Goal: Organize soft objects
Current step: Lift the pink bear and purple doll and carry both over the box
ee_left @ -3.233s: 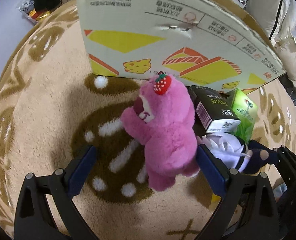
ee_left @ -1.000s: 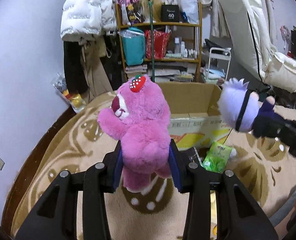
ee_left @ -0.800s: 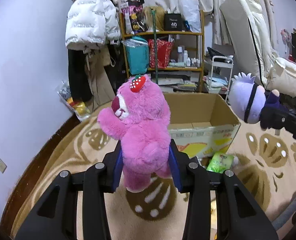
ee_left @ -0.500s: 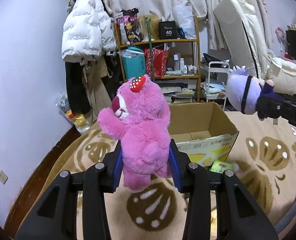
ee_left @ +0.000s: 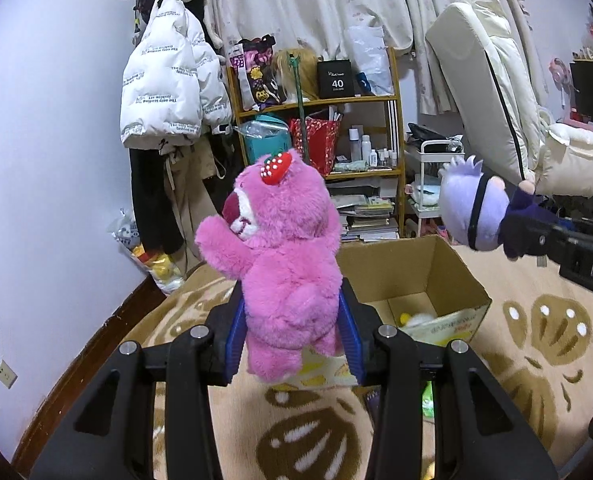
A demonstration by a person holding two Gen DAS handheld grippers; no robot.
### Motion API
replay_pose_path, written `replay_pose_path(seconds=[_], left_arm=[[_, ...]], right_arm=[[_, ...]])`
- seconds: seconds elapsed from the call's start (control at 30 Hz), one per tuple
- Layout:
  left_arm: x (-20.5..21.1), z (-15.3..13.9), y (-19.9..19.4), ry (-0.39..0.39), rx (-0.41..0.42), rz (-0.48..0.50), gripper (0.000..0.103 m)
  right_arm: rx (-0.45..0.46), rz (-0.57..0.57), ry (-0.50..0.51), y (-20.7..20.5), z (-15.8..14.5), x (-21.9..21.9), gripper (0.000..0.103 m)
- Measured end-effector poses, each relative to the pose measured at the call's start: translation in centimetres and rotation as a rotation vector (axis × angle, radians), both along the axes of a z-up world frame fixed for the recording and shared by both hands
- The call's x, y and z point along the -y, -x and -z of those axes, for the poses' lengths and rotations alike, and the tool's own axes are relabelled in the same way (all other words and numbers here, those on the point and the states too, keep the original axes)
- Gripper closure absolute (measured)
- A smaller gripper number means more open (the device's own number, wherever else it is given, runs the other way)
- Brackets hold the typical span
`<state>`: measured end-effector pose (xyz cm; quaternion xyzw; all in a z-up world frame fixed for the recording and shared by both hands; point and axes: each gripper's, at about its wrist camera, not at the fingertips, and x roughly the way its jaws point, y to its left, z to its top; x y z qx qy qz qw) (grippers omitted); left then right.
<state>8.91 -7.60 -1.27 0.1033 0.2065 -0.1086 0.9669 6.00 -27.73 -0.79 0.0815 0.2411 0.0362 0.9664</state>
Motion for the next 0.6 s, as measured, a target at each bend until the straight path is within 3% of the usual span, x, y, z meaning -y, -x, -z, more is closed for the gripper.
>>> replay_pose_path(seconds=[0.6], left_arm=[[0.5, 1.5, -5.2, 0.028, -0.065, 0.002, 0.063]], right_arm=[[-0.067, -0.032, 0.048, -3.6, 3.0, -0.7, 0.073]])
